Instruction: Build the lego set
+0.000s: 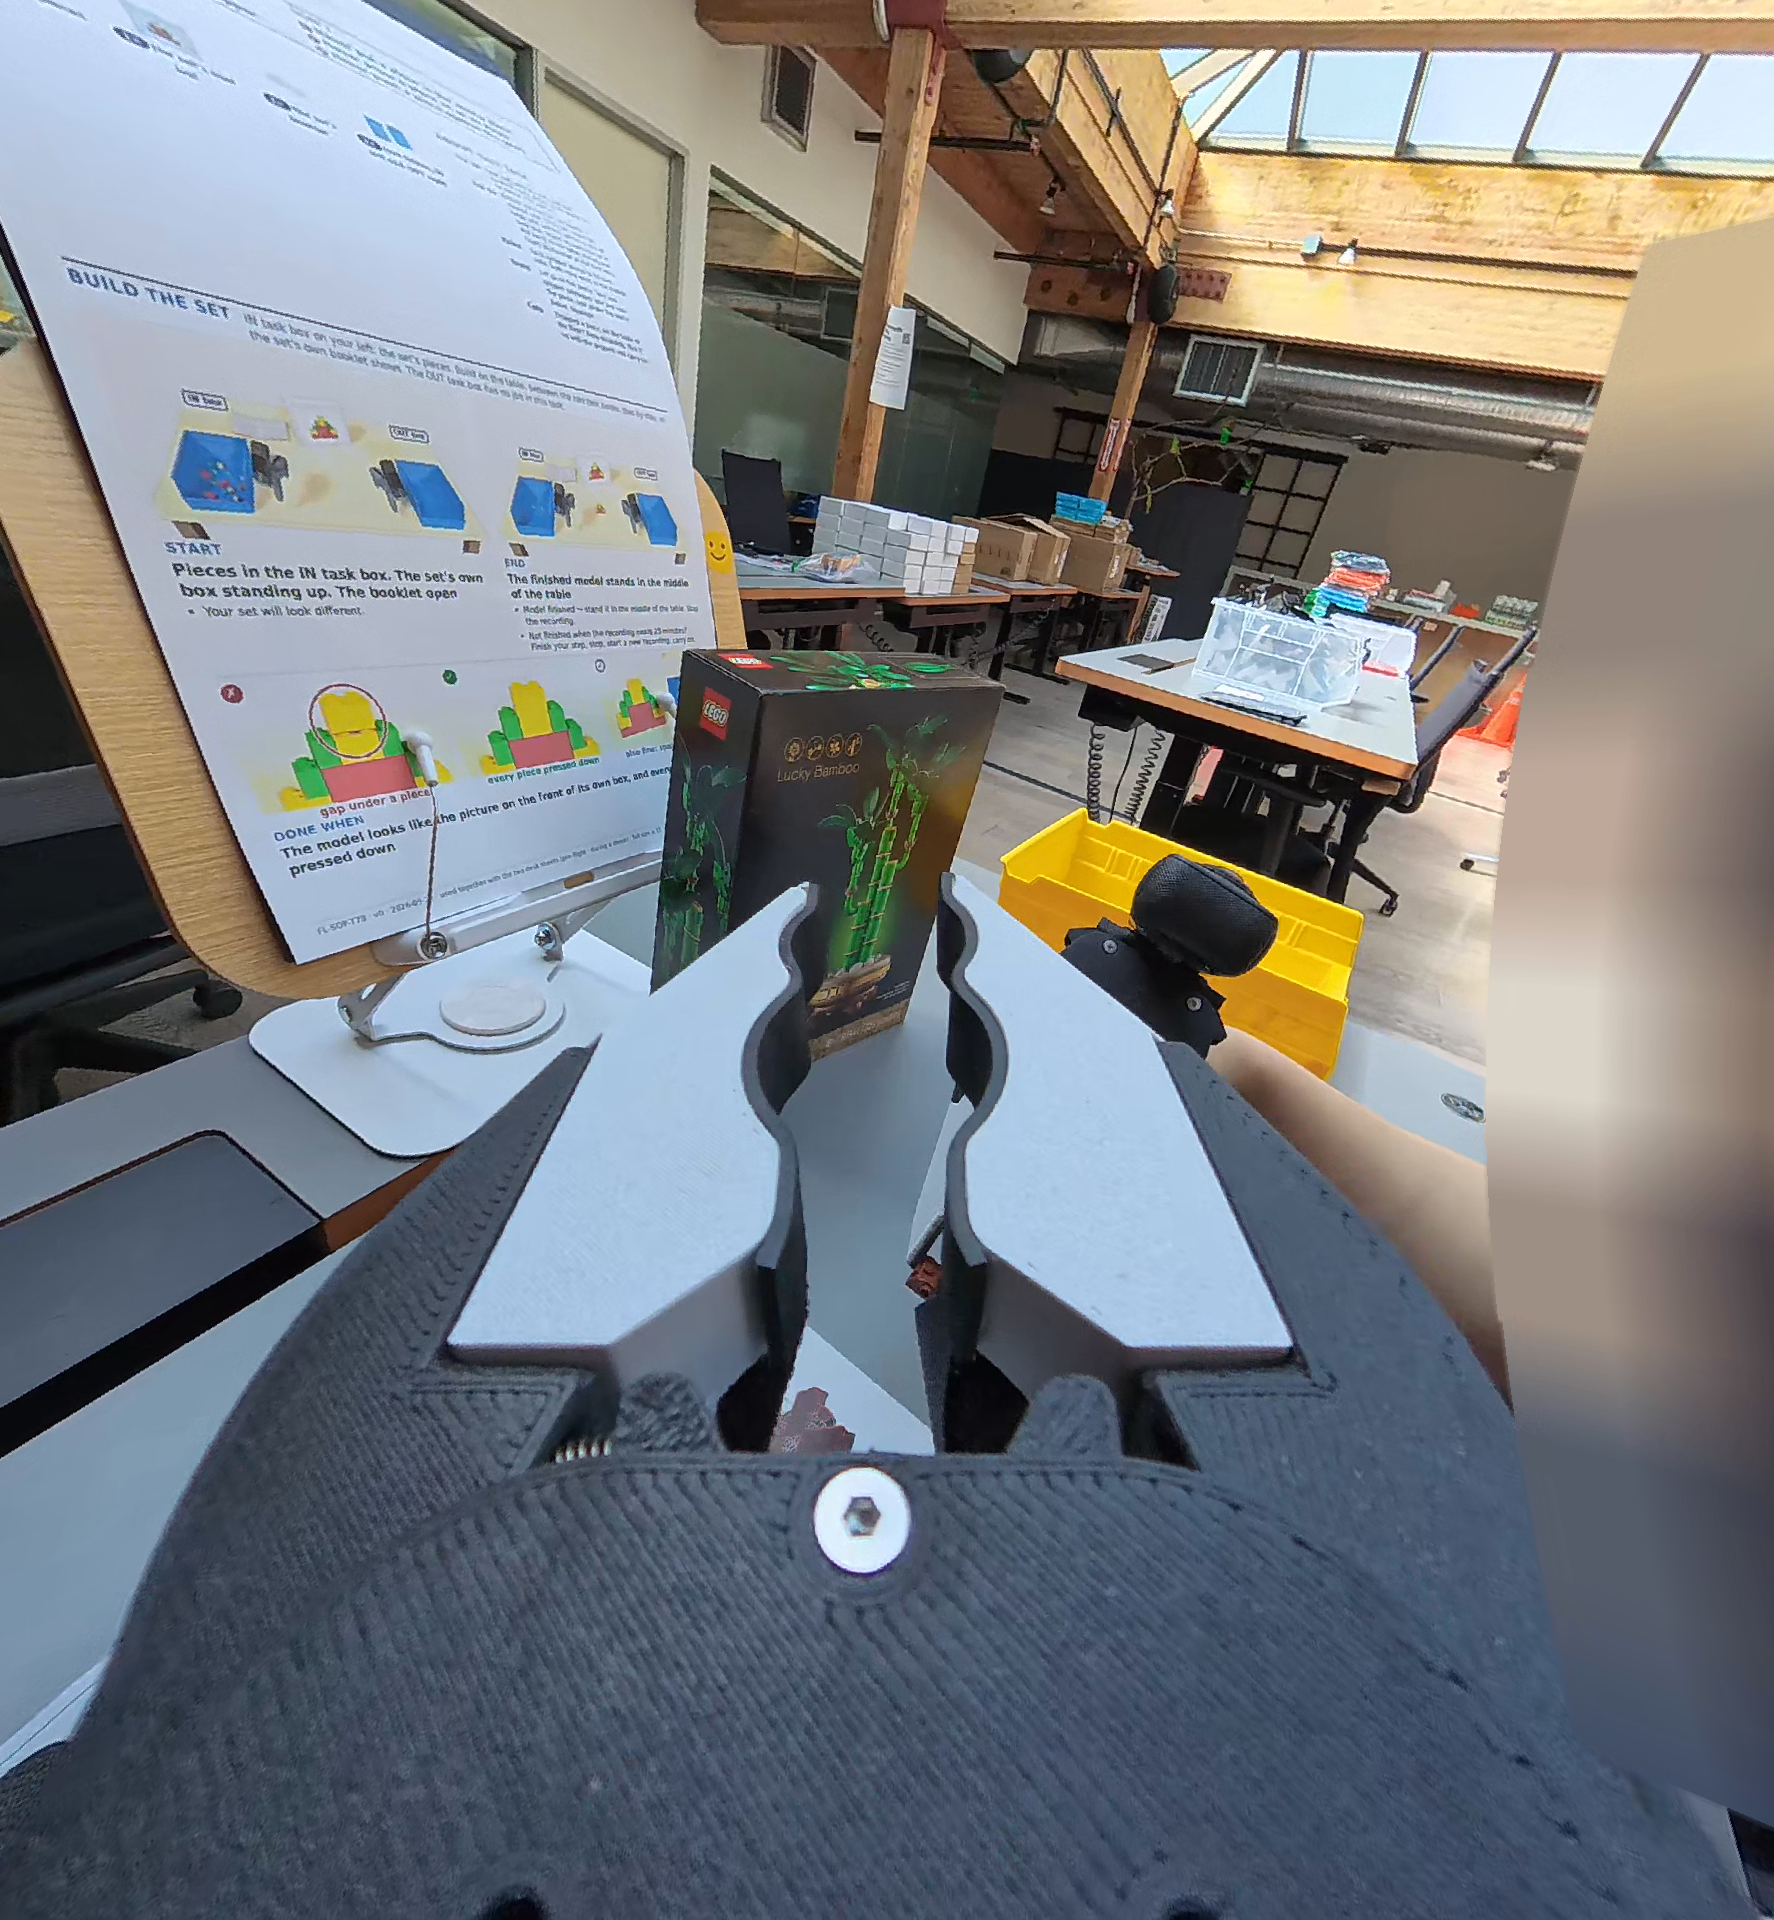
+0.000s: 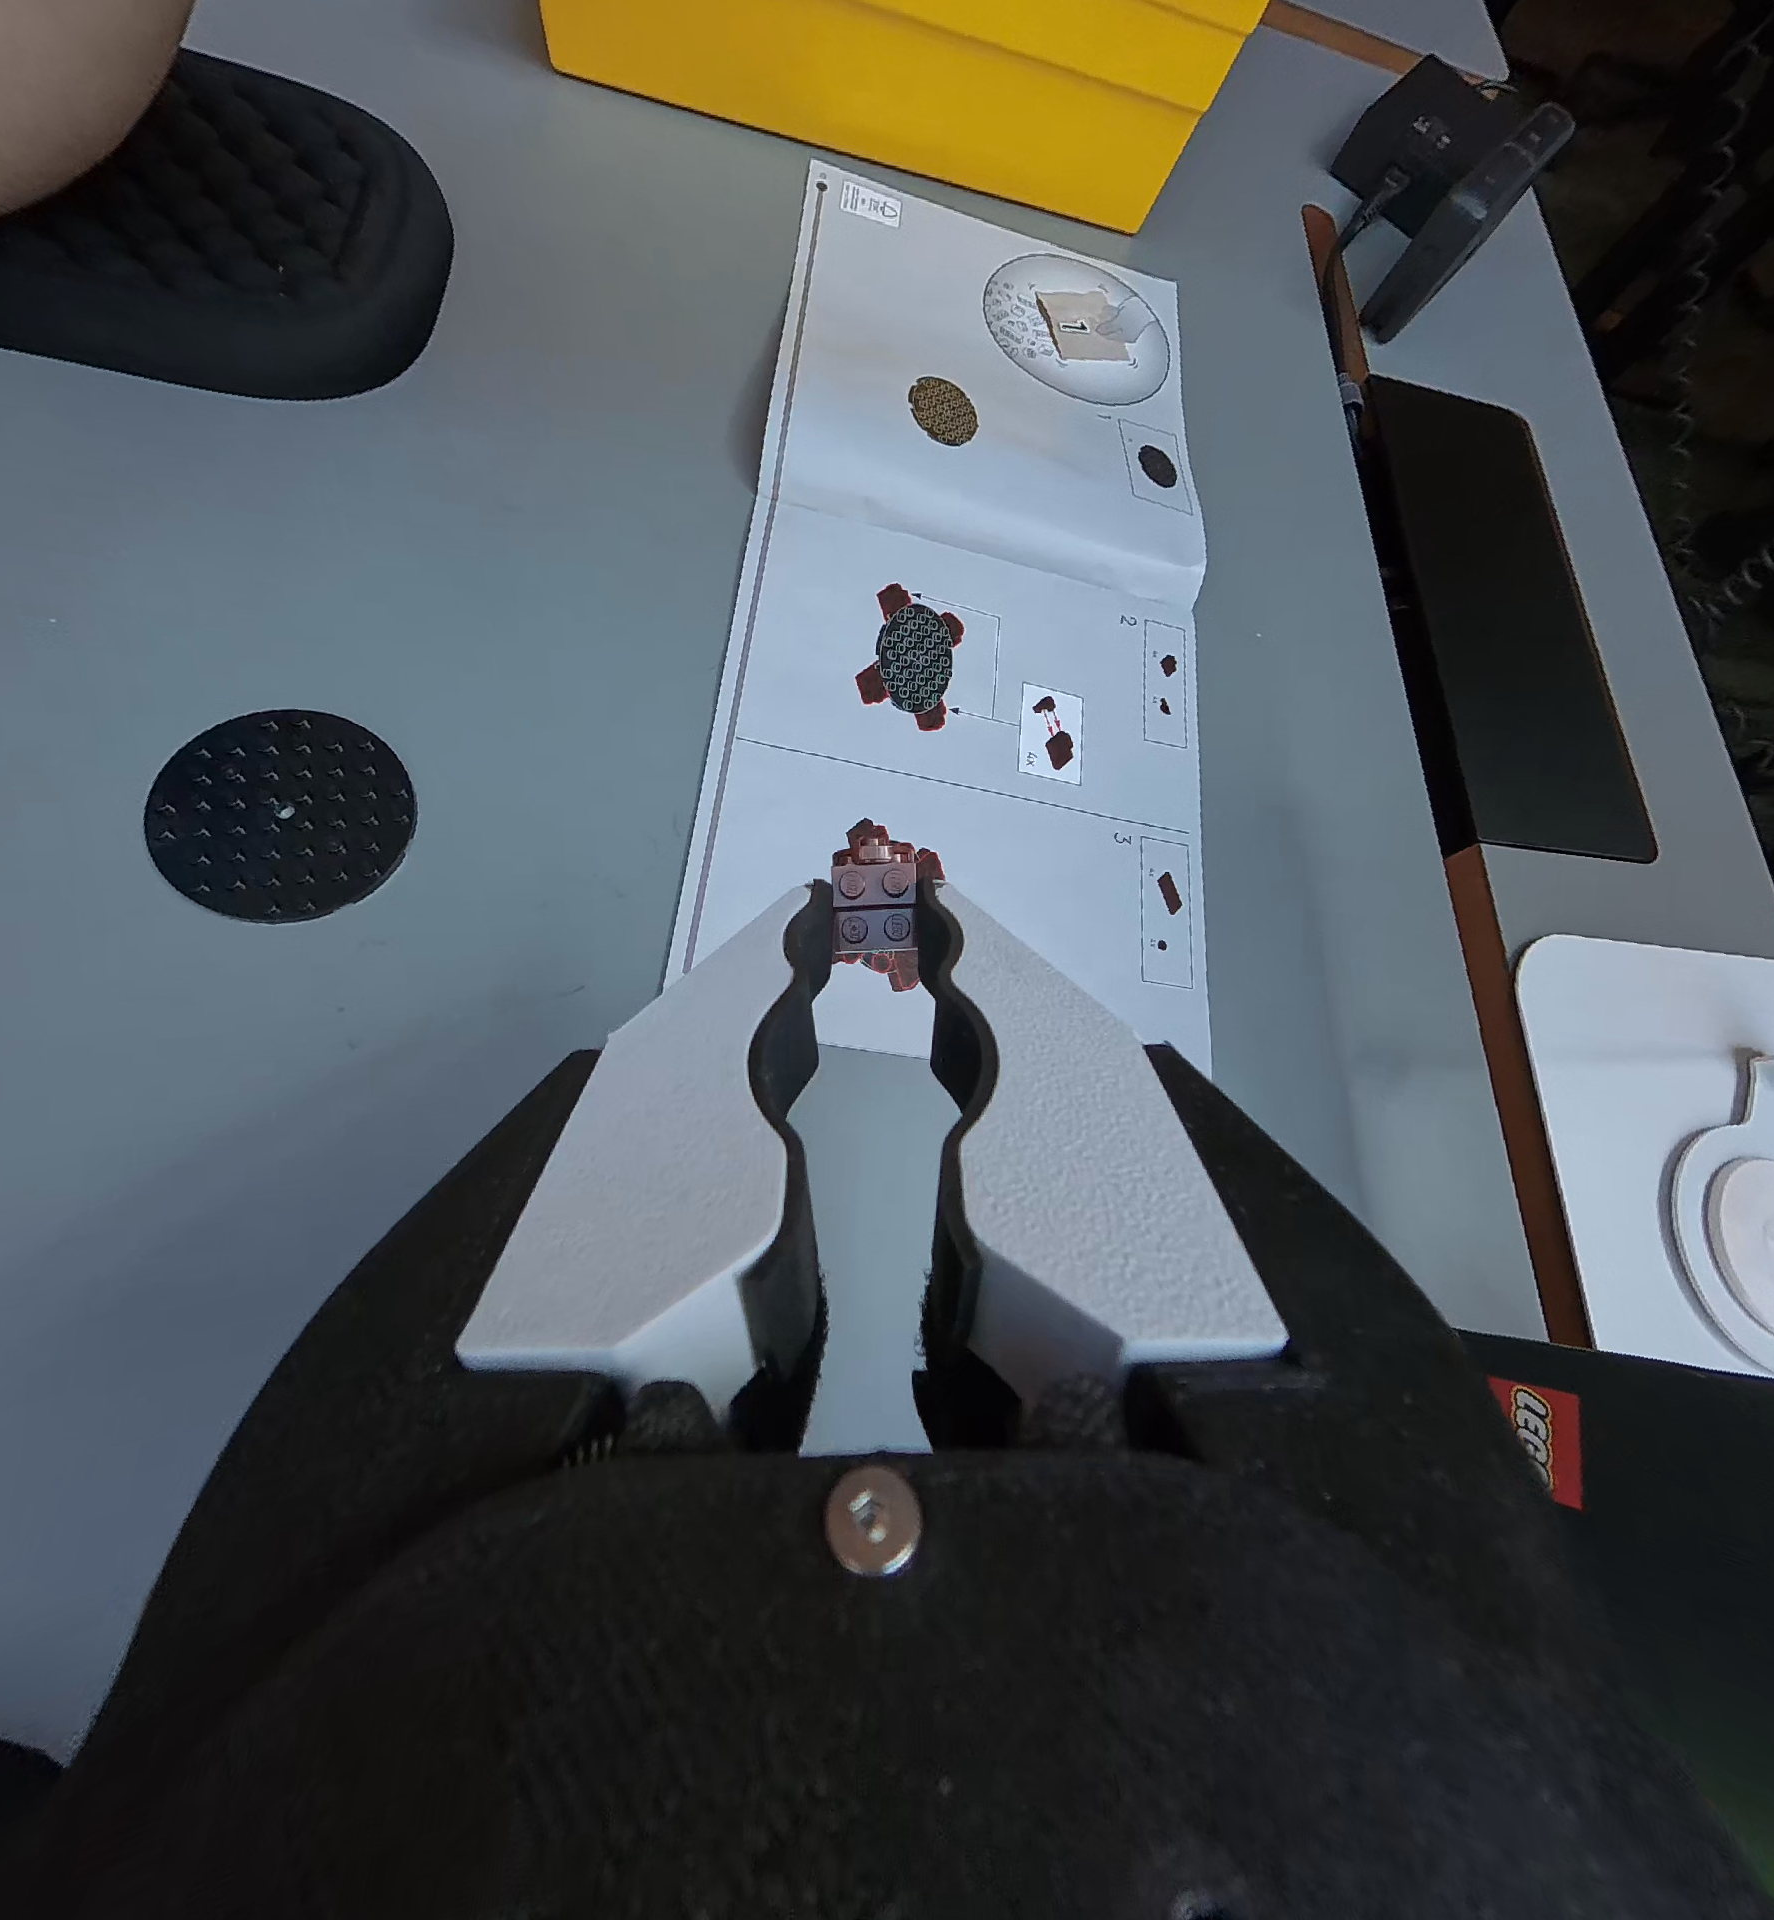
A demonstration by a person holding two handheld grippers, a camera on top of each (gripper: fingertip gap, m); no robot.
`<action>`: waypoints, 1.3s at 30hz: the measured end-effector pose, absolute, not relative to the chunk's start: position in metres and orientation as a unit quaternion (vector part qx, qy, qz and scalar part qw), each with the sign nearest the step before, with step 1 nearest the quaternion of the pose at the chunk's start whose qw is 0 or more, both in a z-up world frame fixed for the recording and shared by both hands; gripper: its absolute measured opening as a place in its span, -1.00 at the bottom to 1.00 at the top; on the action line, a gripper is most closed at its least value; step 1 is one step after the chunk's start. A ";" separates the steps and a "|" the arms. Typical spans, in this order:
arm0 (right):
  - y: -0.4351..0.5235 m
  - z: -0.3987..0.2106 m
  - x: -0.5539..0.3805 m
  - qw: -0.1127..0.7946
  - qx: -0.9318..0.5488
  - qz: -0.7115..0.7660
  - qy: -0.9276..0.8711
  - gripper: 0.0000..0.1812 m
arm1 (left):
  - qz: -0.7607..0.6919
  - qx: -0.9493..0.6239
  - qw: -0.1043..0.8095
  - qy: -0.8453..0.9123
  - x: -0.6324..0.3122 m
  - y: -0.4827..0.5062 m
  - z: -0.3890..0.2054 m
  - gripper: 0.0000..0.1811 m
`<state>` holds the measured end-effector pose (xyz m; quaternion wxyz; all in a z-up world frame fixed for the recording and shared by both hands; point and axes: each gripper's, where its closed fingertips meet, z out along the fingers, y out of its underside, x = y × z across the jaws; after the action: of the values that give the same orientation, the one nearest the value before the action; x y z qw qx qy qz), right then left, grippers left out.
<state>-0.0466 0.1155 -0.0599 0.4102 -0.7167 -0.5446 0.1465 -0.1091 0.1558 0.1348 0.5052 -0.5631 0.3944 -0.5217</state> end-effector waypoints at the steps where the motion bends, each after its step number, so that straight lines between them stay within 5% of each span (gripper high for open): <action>1: 0.115 -0.060 -0.047 0.411 -0.715 0.145 -0.547 -0.84 | -0.522 -0.563 0.506 0.394 -0.110 0.156 0.135 -0.80; 39: 0.108 -0.073 -0.050 0.390 -0.710 0.259 -0.526 -0.83 | -0.489 -0.569 0.518 0.412 -0.106 0.155 0.131 -0.82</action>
<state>-0.0503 0.1084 -0.0726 0.3904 -0.7099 -0.5259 0.2587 -0.1063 0.1545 0.1313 0.5181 -0.5686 0.4116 -0.4887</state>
